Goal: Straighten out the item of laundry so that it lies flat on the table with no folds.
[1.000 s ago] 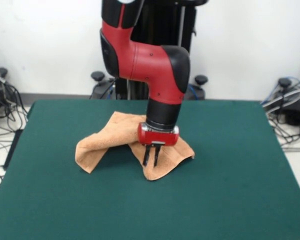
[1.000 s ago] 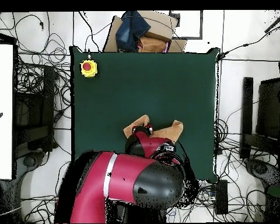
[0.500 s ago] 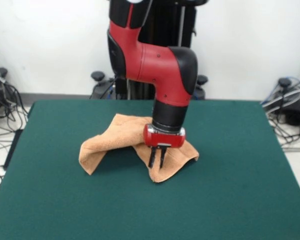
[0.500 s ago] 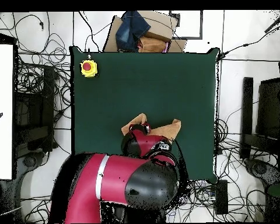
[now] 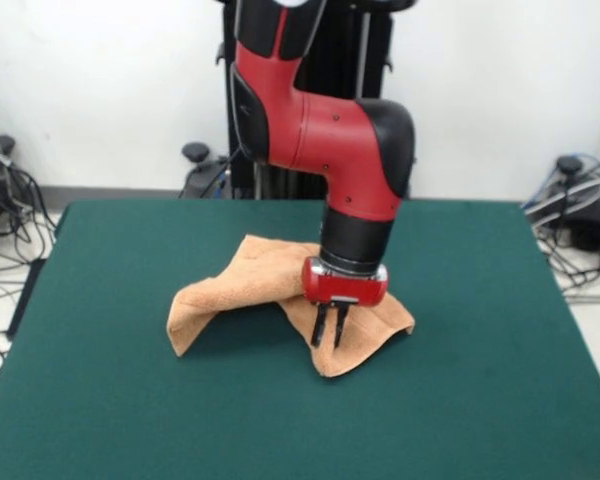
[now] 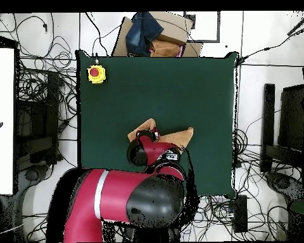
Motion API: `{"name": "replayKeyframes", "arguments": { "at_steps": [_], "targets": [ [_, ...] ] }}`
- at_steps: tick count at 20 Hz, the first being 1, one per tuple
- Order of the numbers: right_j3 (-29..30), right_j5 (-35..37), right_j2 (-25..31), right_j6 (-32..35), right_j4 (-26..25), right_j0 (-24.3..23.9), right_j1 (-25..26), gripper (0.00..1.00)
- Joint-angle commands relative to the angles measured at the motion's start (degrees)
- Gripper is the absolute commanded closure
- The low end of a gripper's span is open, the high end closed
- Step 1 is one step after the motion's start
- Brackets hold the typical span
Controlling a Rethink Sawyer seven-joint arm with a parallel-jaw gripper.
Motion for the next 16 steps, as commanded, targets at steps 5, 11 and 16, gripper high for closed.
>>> {"name": "replayKeyframes", "arguments": {
  "at_steps": [5, 11, 16],
  "targets": [
    [-4.72, 1.82, 8.53, 9.60, 1.21, -2.63, -0.72, 1.00],
    [-6.01, 1.24, 9.66, 8.88, 0.62, -2.96, 0.10, 1.00],
    [-5.94, -3.37, 11.02, 8.75, -2.44, -3.22, -1.06, 1.00]
  ]
}}
